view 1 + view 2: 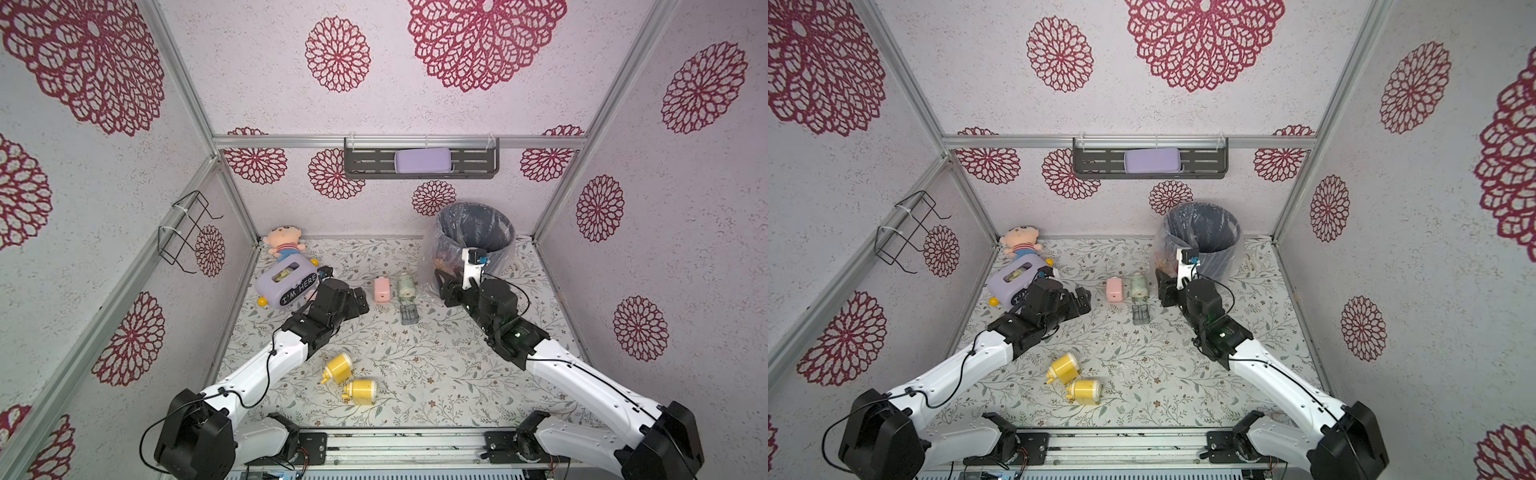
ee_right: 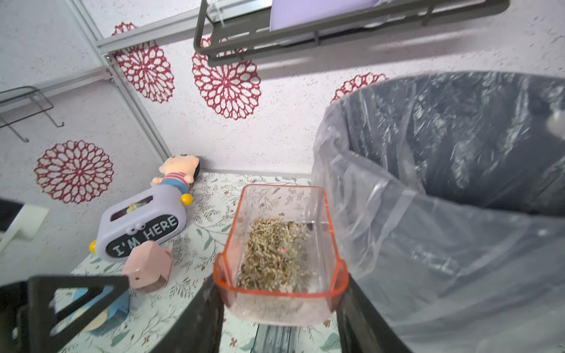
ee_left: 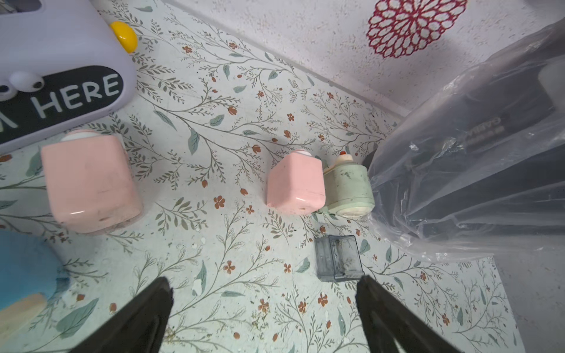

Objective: Take out the pencil sharpener tray and clean the shavings
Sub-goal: Pour the shavings into the trash bin.

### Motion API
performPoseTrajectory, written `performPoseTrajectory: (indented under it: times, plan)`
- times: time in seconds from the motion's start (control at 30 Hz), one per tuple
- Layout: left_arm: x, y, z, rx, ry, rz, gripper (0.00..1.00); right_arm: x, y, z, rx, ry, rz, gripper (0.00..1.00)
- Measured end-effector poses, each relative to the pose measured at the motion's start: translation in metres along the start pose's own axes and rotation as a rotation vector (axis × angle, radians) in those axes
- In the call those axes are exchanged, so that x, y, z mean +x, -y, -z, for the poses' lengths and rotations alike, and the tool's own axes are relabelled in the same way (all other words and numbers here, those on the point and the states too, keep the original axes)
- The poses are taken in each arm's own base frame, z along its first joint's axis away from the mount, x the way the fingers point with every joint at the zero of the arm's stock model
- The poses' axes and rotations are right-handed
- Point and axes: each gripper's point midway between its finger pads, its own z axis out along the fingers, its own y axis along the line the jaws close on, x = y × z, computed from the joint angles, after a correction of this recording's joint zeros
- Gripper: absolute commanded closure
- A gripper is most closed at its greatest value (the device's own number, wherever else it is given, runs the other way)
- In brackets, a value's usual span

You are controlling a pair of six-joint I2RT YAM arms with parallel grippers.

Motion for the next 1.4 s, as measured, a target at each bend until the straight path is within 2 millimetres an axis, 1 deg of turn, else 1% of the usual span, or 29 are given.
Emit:
performPoseTrajectory:
  times: [0.07, 0.13, 0.23, 0.3, 0.43, 0.57, 0.6, 0.7, 0.87, 1.13, 1.23, 1.4]
  plan:
    - [-0.001, -0.001, 0.003, 0.024, 0.041, 0.002, 0.02, -0.016, 0.008, -0.01, 0.032, -0.004, -0.012, 0.6]
    - [-0.001, -0.002, 0.003, 0.038, 0.061, -0.004, 0.03, -0.027, 0.018, -0.019, 0.069, -0.017, -0.034, 0.6]
    - [-0.001, -0.001, 0.001, 0.048, 0.075, -0.018, 0.03, -0.041, 0.036, -0.037, 0.133, -0.047, -0.09, 0.6]
    - [-0.003, 0.001, 0.001, 0.057, 0.087, -0.021, 0.03, -0.049, 0.049, -0.048, 0.172, -0.064, -0.138, 0.62]
    - [-0.008, 0.003, 0.008, 0.075, 0.11, -0.024, 0.03, -0.052, 0.072, -0.066, 0.219, -0.119, -0.268, 0.63]
    - [-0.014, 0.005, 0.017, 0.091, 0.138, -0.021, 0.03, -0.049, 0.086, -0.072, 0.234, -0.172, -0.414, 0.65]
    - [-0.015, 0.005, 0.018, 0.094, 0.142, -0.02, 0.03, -0.051, 0.088, -0.073, 0.232, -0.178, -0.446, 0.65]
    - [-0.016, 0.007, 0.018, 0.097, 0.144, -0.02, 0.03, -0.064, 0.089, -0.074, 0.209, -0.173, -0.571, 0.65]
    - [-0.012, 0.008, 0.014, 0.098, 0.136, -0.024, 0.03, -0.086, 0.088, -0.071, 0.15, -0.141, -0.83, 0.65]
    - [-0.003, 0.007, 0.006, 0.082, 0.107, -0.036, 0.03, -0.09, 0.087, -0.076, 0.111, -0.111, -1.272, 0.67]
    - [-0.003, 0.006, 0.004, 0.079, 0.106, -0.036, 0.03, -0.094, 0.084, -0.078, 0.096, -0.082, -1.394, 0.69]
    - [0.001, 0.005, 0.0, 0.07, 0.094, -0.04, 0.02, -0.104, 0.084, -0.08, 0.079, -0.005, -1.533, 0.69]
